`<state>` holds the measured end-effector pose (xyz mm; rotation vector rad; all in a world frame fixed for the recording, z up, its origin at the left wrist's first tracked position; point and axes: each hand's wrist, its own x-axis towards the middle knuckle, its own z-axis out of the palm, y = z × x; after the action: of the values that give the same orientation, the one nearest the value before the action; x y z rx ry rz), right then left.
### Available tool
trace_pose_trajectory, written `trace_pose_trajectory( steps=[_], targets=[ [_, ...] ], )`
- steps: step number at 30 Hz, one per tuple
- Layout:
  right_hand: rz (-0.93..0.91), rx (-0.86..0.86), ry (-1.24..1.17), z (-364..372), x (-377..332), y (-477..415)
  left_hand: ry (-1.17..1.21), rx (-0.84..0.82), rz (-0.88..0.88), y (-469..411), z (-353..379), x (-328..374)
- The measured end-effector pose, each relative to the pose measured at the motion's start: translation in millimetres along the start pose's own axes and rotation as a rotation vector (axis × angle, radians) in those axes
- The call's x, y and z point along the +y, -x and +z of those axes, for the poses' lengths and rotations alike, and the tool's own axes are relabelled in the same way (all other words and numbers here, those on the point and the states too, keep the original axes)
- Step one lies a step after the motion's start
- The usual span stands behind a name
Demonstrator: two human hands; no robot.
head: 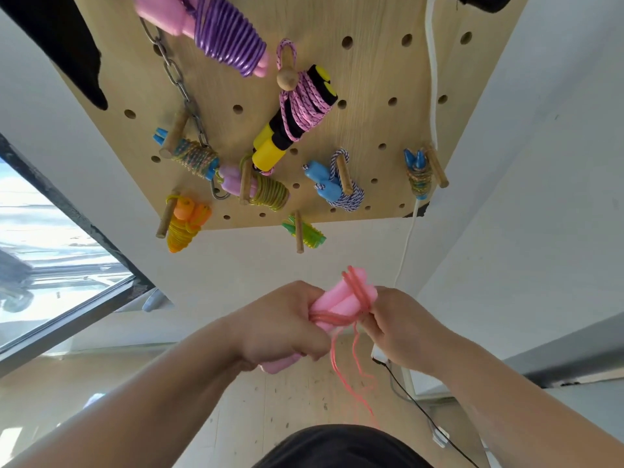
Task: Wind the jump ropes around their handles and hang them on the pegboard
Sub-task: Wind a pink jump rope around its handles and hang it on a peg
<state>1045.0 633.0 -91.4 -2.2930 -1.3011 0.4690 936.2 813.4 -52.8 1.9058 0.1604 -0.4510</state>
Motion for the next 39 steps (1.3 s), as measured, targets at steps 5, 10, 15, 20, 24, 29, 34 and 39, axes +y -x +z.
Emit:
trace_pose_trajectory(
  steps=[5, 10, 15, 20, 24, 29, 34, 39],
  targets=[
    [-0.246, -0.292, 0.371, -11, 9, -24, -0.507, -0.297, -0.088, -1, 7, -6],
    [-0.337, -0.271, 0.552, -18, -13, -41, -1.025, -0.235, -0.208, -17, 9, -17],
    [-0.144, -0.297, 0.579, -17, -20, -40, -1.073, 0.046, -0.365, -34, -7, -43],
    [-0.103, -0.185, 0.39, 2, -22, -22, -0.782, 0.277, -0.401, -45, -26, -66],
    [-0.051, 0.084, 0.155, 15, 1, -12, -0.304, 0.446, -0.337, -41, -24, -63],
    [0.053, 0.193, -0.348, 28, 9, -1, 0.095, 0.39, -0.171, -28, -11, -33],
    [-0.05, 0.157, -0.297, 33, 26, 1, 0.193, 0.178, -0.045, -12, -9, -14],
    [-0.119, -0.133, -0.246, 24, 36, -4, -0.141, -0.14, 0.002, -1, -4, -2]
  ],
)
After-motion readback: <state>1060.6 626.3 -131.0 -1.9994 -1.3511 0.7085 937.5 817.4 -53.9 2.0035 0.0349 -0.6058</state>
